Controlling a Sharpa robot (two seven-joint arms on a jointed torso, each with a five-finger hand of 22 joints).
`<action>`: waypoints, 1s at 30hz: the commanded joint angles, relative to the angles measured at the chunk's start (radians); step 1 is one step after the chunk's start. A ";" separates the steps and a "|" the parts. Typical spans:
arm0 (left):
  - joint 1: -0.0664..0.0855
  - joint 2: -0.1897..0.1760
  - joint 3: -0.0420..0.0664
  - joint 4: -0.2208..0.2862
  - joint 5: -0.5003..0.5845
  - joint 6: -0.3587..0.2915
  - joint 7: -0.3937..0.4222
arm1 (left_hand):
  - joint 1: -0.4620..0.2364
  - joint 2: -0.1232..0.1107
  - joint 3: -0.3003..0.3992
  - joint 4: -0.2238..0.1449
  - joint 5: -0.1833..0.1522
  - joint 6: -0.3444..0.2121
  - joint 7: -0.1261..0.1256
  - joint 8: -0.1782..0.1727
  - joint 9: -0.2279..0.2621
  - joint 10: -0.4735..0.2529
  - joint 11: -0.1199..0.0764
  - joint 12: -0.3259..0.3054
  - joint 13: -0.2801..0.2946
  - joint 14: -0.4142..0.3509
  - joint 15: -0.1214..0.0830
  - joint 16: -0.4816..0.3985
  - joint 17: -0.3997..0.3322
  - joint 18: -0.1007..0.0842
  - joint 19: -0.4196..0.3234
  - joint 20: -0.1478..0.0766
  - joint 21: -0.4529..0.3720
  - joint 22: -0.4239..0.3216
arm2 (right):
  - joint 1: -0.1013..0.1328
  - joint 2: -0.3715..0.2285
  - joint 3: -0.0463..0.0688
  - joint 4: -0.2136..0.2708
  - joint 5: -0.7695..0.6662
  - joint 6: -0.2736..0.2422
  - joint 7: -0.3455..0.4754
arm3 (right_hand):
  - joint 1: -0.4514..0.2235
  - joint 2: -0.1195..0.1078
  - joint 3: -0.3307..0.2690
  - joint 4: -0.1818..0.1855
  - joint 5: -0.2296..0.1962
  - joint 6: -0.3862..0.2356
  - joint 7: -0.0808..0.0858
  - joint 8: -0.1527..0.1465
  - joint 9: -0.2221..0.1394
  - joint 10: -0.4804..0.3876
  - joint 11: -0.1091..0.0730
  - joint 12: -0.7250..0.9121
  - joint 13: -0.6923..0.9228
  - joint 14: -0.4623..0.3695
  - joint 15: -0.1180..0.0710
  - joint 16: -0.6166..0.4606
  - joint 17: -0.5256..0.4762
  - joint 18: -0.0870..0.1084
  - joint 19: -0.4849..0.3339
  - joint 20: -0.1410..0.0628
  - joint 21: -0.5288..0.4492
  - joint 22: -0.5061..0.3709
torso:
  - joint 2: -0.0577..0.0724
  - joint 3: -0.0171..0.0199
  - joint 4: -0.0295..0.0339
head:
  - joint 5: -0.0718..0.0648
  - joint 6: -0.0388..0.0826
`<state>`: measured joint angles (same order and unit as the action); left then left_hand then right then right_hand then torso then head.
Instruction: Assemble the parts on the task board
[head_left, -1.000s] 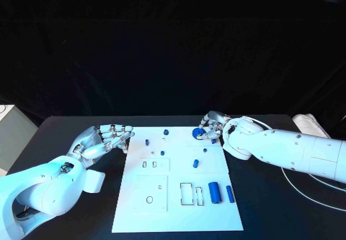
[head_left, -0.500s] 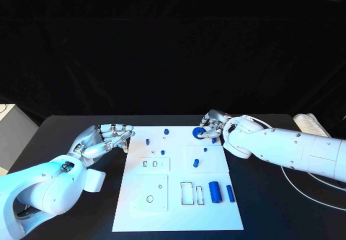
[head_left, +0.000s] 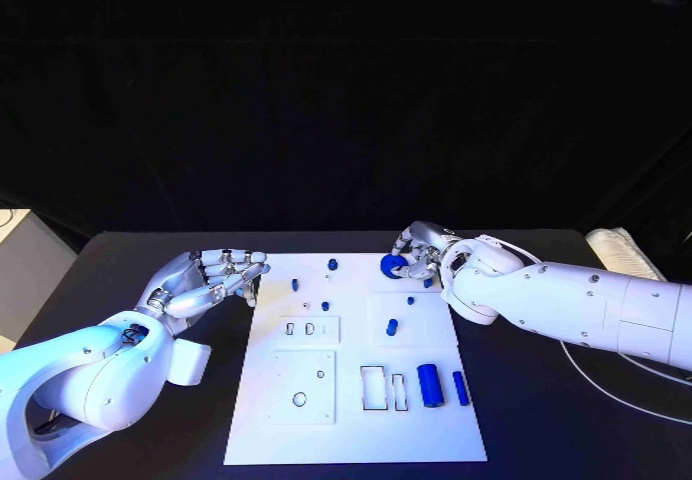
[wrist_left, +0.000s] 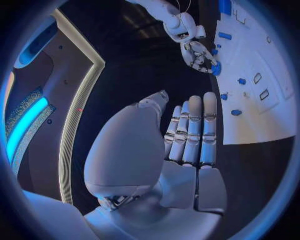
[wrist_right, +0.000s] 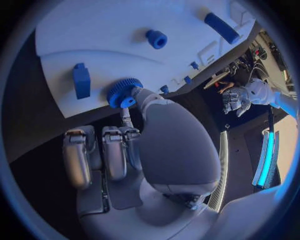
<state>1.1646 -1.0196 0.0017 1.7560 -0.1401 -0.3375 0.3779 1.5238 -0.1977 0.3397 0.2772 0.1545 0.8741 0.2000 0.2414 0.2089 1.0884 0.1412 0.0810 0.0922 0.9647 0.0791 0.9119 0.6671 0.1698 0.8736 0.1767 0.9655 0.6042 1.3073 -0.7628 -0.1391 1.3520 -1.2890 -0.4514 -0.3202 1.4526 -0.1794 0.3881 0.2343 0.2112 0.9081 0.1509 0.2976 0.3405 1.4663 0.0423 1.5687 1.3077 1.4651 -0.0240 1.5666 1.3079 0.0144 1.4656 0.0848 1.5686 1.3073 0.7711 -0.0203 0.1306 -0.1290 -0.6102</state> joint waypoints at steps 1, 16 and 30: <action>0.001 0.001 0.001 0.002 0.002 0.017 0.005 | -0.002 -0.004 0.005 0.001 -0.006 -0.009 0.000 0.002 0.001 -0.007 0.002 -0.001 0.001 -0.008 -0.002 0.004 -0.001 0.013 -0.007 -0.001 0.004 0.002 | 0.000 0.000 0.000 0.022 -0.110 -0.072 0.019 | -0.026 0.005 0.010 0.002 0.000 0.095 -0.038 0.022 0.010 0.104 -0.006 0.002 0.263 0.106 -0.007 0.004 0.263 -0.014 0.105 -0.007 0.002 0.264 | -0.001 -0.0015 0.0007 | 0.000 0.002; 0.001 0.005 0.001 0.002 0.003 0.020 0.004 | -0.001 -0.003 0.007 0.000 -0.006 -0.009 0.000 0.002 0.002 -0.007 0.002 -0.001 0.001 -0.008 -0.002 0.004 -0.002 0.013 -0.008 -0.001 0.005 0.003 | 0.000 0.100 -0.001 0.093 -0.284 -0.111 0.018 | -0.039 -0.004 0.019 -0.003 -0.001 0.095 -0.039 0.021 0.010 0.104 -0.007 0.002 0.263 0.106 -0.008 0.004 0.263 -0.014 0.105 -0.009 0.002 0.264 | 0.000 -0.0032 0.0037 | 0.002 0.005; 0.001 0.015 0.001 -0.002 0.003 0.024 0.003 | -0.001 -0.003 0.007 0.000 -0.006 -0.009 0.000 0.002 0.002 -0.007 0.002 -0.001 0.001 -0.008 -0.002 0.004 -0.002 0.013 -0.008 -0.001 0.005 0.003 | -0.025 0.212 -0.008 0.000 -0.301 -0.072 0.008 | -0.046 -0.013 0.028 -0.010 -0.001 0.089 -0.037 0.016 0.008 0.104 -0.006 0.002 0.263 0.106 -0.008 0.004 0.263 -0.014 0.105 -0.010 0.002 0.264 | 0.002 -0.0009 0.0033 | 0.005 0.004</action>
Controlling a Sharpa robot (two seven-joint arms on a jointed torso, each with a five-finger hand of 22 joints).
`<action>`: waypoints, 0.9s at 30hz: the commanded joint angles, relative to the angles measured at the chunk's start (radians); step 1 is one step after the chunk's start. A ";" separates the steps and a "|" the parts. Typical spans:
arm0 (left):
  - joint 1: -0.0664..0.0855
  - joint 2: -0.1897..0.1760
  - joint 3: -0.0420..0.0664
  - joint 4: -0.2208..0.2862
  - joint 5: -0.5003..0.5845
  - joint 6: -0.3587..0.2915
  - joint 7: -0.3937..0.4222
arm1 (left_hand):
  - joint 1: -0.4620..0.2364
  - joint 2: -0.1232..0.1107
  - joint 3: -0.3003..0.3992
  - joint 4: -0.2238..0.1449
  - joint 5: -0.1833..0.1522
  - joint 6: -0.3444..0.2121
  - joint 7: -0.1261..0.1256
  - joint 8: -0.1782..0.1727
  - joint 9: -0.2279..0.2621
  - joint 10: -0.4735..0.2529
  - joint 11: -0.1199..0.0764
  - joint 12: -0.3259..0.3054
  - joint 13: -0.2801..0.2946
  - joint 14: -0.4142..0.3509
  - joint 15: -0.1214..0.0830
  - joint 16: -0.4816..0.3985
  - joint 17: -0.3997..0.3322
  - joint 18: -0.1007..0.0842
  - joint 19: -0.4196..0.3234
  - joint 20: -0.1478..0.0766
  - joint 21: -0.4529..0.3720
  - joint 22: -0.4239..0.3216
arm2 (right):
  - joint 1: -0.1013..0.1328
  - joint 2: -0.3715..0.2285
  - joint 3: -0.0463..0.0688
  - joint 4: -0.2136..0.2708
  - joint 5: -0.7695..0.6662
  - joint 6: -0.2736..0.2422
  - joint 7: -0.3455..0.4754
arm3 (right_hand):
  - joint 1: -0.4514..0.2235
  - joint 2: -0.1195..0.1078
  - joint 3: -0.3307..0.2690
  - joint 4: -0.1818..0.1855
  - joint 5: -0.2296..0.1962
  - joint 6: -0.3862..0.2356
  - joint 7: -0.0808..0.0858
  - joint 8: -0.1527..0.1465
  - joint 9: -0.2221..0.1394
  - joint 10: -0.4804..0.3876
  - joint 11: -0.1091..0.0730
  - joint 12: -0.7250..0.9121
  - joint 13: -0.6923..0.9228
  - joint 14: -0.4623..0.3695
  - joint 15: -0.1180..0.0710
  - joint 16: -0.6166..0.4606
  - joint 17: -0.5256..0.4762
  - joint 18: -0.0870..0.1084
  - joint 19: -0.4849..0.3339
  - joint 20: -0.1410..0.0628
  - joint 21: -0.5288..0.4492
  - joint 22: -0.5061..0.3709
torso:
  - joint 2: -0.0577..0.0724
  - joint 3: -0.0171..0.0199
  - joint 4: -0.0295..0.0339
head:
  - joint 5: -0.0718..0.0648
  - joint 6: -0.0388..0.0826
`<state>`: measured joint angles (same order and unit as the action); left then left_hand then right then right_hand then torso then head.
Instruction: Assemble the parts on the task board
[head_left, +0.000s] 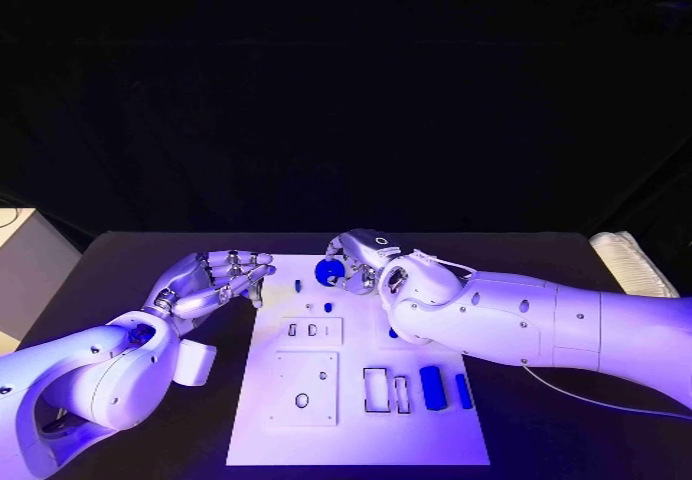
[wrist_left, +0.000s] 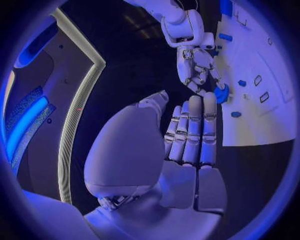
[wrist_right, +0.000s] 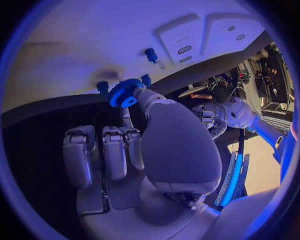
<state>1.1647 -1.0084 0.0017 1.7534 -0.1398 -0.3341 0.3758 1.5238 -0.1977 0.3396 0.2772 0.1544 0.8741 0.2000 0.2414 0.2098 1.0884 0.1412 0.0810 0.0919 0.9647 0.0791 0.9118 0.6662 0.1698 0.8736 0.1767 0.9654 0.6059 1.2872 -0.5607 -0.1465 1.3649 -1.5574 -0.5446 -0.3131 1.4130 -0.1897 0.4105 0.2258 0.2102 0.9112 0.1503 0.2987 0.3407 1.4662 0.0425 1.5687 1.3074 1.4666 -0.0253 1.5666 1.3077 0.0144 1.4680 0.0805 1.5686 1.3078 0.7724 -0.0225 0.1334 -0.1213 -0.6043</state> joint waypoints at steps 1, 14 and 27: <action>0.001 0.004 0.001 0.000 0.003 0.020 0.005 | -0.001 -0.003 0.007 0.000 -0.006 -0.009 0.000 0.002 0.001 -0.007 0.002 -0.001 0.001 -0.008 -0.002 0.004 -0.001 0.013 -0.008 -0.001 0.005 0.001 | -0.007 0.014 -0.001 -0.018 -0.033 0.023 -0.001 | -0.006 -0.003 0.006 -0.001 0.000 0.086 -0.036 0.014 0.008 0.105 -0.006 0.002 0.263 0.104 -0.007 0.004 0.263 -0.014 0.103 -0.006 0.002 0.263 | 0.001 0.0020 0.0005 | -0.003 -0.002; 0.001 0.004 0.001 -0.002 0.003 0.020 0.004 | -0.001 -0.003 0.008 0.000 -0.007 -0.009 0.000 0.002 0.001 -0.007 0.001 -0.001 0.001 -0.008 -0.002 0.005 -0.001 0.013 -0.009 -0.001 0.006 0.002 | -0.018 0.037 -0.002 -0.049 -0.052 0.046 -0.025 | -0.015 -0.010 0.011 -0.005 0.000 0.082 -0.034 0.011 0.007 0.105 -0.004 0.002 0.263 0.104 -0.005 0.004 0.263 -0.014 0.103 -0.005 0.002 0.263 | 0.001 0.0033 -0.0022 | 0.002 -0.006; 0.001 0.004 0.001 -0.002 0.003 0.021 0.002 | 0.000 -0.003 0.009 -0.001 -0.007 -0.010 0.000 0.002 0.002 -0.008 0.002 -0.001 0.001 -0.009 -0.002 0.006 -0.002 0.014 -0.011 -0.001 0.008 0.003 | -0.021 0.053 -0.002 -0.064 -0.058 0.041 -0.037 | -0.026 -0.018 0.014 -0.008 -0.001 0.079 -0.031 0.007 0.005 0.105 -0.002 0.002 0.263 0.104 -0.004 0.004 0.263 -0.014 0.103 -0.004 0.002 0.263 | 0.000 0.0032 -0.0020 | 0.002 -0.004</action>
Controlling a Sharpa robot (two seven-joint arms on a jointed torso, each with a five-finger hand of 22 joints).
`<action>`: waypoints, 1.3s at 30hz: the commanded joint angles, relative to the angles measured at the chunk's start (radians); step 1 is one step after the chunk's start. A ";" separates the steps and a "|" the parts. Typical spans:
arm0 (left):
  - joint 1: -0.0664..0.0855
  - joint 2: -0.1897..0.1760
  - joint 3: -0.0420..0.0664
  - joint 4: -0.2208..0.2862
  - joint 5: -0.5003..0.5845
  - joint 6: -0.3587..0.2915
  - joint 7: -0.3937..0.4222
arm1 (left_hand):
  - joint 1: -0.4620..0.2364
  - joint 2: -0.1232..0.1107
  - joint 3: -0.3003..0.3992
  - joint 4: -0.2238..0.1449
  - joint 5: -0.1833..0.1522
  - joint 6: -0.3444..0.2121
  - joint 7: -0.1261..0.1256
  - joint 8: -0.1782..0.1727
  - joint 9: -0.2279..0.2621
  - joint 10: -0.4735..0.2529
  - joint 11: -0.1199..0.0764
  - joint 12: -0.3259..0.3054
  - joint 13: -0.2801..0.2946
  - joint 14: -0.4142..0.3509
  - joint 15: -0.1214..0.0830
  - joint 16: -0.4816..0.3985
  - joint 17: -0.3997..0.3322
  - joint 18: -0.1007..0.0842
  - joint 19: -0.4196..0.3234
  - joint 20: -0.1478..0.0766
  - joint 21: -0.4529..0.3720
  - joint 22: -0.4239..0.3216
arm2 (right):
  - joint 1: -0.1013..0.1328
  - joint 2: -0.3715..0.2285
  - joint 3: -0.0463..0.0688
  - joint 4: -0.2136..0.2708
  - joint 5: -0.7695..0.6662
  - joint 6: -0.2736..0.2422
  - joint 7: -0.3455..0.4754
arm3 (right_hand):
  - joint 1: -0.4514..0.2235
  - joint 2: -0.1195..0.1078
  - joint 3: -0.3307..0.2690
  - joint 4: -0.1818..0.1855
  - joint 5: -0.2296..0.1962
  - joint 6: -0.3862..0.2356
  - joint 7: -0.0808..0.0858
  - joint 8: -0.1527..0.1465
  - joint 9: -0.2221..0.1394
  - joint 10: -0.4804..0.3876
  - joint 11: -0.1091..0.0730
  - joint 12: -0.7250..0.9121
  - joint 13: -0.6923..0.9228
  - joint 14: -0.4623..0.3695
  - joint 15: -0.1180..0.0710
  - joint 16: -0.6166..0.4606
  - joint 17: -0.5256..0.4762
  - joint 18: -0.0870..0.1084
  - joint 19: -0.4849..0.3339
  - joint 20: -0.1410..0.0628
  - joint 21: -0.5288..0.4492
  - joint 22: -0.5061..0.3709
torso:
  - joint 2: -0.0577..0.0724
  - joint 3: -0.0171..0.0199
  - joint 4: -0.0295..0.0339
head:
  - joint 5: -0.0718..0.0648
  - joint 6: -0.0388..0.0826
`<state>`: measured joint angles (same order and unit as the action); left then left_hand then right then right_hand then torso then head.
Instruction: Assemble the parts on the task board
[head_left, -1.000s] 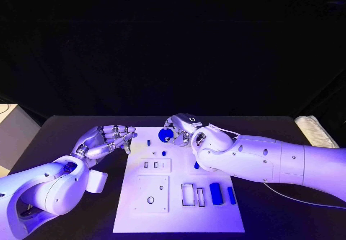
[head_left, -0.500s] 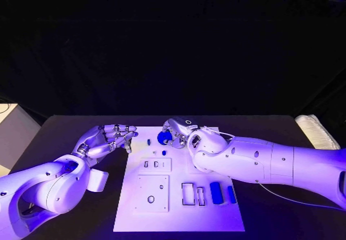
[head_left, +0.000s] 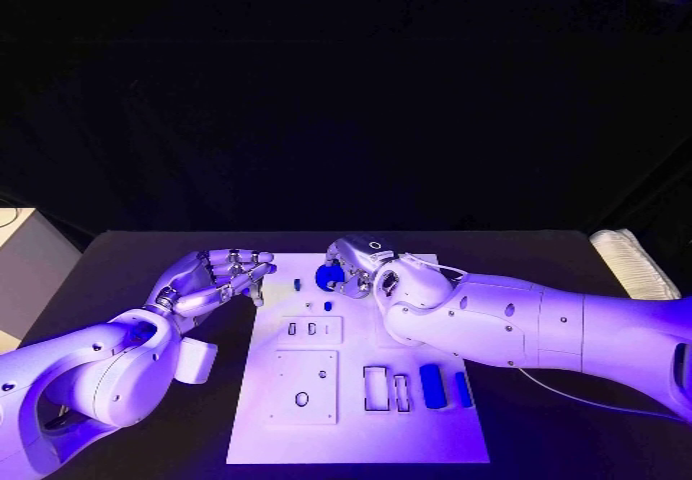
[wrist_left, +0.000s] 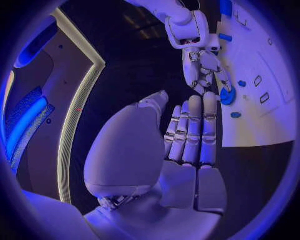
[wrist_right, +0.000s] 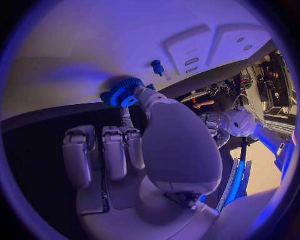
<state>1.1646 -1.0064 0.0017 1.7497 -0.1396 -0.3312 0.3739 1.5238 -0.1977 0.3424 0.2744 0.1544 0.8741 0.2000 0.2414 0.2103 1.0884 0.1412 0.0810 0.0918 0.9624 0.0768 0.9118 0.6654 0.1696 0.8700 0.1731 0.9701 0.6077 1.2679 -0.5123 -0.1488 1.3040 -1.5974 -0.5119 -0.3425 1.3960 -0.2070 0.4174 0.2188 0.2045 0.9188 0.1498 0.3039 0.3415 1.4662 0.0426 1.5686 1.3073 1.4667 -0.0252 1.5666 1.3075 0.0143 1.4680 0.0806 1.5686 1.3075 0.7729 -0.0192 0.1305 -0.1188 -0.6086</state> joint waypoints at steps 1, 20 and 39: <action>0.001 0.002 0.001 0.002 0.002 0.019 0.003 | 0.000 -0.003 0.006 0.002 -0.007 -0.010 0.000 0.002 0.001 -0.008 0.002 -0.001 0.002 -0.006 0.000 0.006 -0.001 0.014 -0.007 0.002 0.004 0.001 | -0.002 0.006 0.000 -0.005 -0.017 0.006 -0.008 | -0.016 -0.006 0.008 0.000 0.005 0.064 -0.028 -0.004 0.002 0.105 0.000 0.002 0.263 0.104 -0.002 0.004 0.263 -0.014 0.103 -0.003 0.002 0.263 | -0.001 -0.0004 0.0012 | -0.001 0.000; 0.001 0.000 0.001 0.000 0.001 0.021 -0.009 | 0.001 -0.003 0.008 0.001 -0.007 -0.012 0.001 0.001 0.001 -0.010 0.002 -0.002 0.001 -0.007 0.000 0.007 -0.002 0.014 -0.009 0.002 0.006 0.003 | -0.003 0.010 0.000 -0.016 0.015 0.017 0.002 | -0.126 -0.035 -0.115 0.050 0.006 -0.011 0.007 -0.084 -0.032 0.105 0.034 0.002 0.263 0.104 0.030 0.004 0.263 -0.014 0.103 0.029 0.002 0.263 | -0.001 -0.0008 0.0004 | -0.002 -0.002; 0.001 -0.002 0.001 -0.001 0.000 0.020 -0.013 | 0.002 -0.003 0.009 0.000 -0.007 -0.013 0.001 0.000 0.001 -0.012 0.003 -0.002 0.001 -0.007 0.001 0.008 -0.002 0.014 -0.009 0.002 0.007 0.003 | -0.002 -0.016 0.000 -0.014 0.050 0.010 0.010 | -0.148 -0.009 -0.149 0.071 0.007 0.010 0.001 -0.081 -0.030 0.105 0.029 0.002 0.263 0.104 0.026 0.004 0.263 -0.014 0.103 0.026 0.002 0.263 | -0.001 0.0004 0.0004 | 0.000 -0.002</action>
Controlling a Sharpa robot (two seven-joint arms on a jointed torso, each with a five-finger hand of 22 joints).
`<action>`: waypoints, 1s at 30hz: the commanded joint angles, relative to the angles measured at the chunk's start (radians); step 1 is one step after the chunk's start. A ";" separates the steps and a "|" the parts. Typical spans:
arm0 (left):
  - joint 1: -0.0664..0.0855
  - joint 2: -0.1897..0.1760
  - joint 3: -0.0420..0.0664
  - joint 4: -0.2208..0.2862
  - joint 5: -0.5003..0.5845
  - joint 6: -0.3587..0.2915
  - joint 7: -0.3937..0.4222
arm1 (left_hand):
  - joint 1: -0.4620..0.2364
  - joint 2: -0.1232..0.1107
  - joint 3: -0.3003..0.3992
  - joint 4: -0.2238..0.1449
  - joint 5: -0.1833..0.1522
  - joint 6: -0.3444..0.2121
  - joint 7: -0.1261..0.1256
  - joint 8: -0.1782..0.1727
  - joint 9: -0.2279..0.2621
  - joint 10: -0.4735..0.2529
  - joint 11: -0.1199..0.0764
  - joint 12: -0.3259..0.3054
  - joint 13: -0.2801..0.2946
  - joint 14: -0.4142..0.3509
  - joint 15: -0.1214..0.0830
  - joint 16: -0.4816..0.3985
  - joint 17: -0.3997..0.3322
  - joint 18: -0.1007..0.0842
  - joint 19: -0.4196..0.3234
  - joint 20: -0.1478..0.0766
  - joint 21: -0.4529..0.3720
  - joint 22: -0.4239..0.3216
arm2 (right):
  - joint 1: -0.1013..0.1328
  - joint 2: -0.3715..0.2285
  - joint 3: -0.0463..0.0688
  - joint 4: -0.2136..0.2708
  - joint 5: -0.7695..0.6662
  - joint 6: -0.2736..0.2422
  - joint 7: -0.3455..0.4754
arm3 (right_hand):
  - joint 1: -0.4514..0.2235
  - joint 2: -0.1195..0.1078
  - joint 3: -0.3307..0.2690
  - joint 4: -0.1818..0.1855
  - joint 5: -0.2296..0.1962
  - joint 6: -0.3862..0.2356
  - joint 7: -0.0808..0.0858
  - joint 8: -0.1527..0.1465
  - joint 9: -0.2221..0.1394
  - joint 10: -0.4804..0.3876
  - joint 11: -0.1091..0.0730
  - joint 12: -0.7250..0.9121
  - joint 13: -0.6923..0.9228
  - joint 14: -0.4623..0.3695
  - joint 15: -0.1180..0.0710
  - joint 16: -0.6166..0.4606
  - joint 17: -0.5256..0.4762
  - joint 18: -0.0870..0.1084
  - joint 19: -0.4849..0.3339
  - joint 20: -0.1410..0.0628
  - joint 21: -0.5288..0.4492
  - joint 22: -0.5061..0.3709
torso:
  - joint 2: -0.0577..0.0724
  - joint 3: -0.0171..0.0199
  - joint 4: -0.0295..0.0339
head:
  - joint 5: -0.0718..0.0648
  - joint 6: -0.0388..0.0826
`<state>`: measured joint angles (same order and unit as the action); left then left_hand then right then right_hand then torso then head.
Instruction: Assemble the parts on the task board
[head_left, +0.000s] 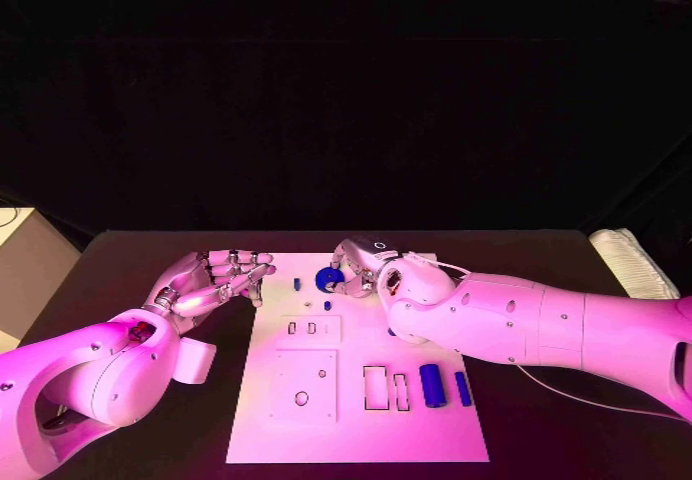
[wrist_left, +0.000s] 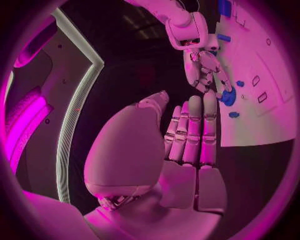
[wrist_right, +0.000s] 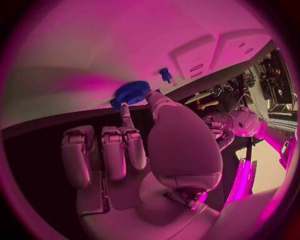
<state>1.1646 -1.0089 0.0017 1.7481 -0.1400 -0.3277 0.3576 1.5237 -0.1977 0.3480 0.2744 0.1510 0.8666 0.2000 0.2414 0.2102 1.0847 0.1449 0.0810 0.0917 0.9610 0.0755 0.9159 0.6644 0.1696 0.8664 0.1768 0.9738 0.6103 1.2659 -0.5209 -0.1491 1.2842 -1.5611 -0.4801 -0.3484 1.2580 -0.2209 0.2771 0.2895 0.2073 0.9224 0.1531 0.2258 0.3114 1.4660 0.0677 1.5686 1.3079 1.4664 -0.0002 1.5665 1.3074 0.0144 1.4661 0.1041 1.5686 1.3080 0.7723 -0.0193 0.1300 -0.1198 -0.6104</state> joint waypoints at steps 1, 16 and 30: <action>0.001 0.000 0.001 0.000 0.000 0.017 0.003 | 0.002 -0.003 0.004 0.000 -0.003 -0.006 0.001 0.000 0.002 -0.008 -0.001 -0.002 0.001 -0.006 0.002 0.004 -0.001 0.014 -0.006 -0.001 0.004 0.001 | 0.000 -0.014 0.000 0.011 0.023 -0.055 0.028 | -0.010 0.005 -0.008 0.000 0.004 0.007 -0.002 -0.002 0.000 0.105 0.003 0.002 0.263 0.104 0.001 0.004 0.263 -0.014 0.105 0.002 0.002 0.263 | 0.000 0.0005 0.0007 | 0.001 0.000; 0.001 -0.006 0.001 -0.012 0.000 0.015 0.006 | 0.003 -0.002 0.006 0.000 -0.003 -0.008 0.002 0.000 0.002 -0.010 0.000 -0.003 0.001 -0.006 0.002 0.005 -0.002 0.014 -0.007 -0.001 0.006 0.002 | 0.038 -0.248 0.012 0.184 0.318 -0.165 0.270 | 0.038 0.022 -0.060 -0.014 0.006 -0.014 0.010 -0.035 -0.010 0.105 0.014 0.002 0.263 0.104 0.010 0.004 0.263 -0.014 0.105 0.010 0.002 0.263 | -0.005 0.0083 -0.0190 | -0.002 0.006; 0.001 -0.004 0.000 -0.014 0.000 0.021 0.007 | 0.004 -0.002 0.006 -0.001 -0.003 -0.008 0.002 -0.001 0.002 -0.011 0.000 -0.003 0.001 -0.007 0.003 0.005 -0.002 0.014 -0.008 -0.001 0.007 0.003 | 0.052 -0.451 0.011 0.214 0.411 0.081 0.420 | 0.167 -0.008 -0.034 -0.073 -0.020 -0.001 0.011 -0.045 -0.014 0.105 0.015 0.002 0.263 0.104 0.011 0.004 0.263 -0.014 0.105 0.011 0.002 0.263 | -0.003 0.0166 -0.0258 | -0.008 0.006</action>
<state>1.1646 -1.0151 0.0015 1.7330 -0.1401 -0.3262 0.3567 1.5237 -0.1977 0.3480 0.2744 0.1510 0.8667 0.2000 0.2414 0.2111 1.0775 0.1449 0.0810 0.0917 0.9611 0.0755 0.9158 0.6633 0.1696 0.8664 0.1768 0.9770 0.6117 1.3173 -0.9705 -0.1377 1.5006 -1.1831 -0.4906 0.0021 1.4163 -0.2291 0.2431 0.2218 0.1915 0.9131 0.1624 0.1851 0.2992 1.4662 0.0749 1.5686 1.3076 1.4628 0.0035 1.5665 1.3074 0.0144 1.4661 0.1113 1.5686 1.3076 0.7684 -0.0035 0.1038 -0.1258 -0.6035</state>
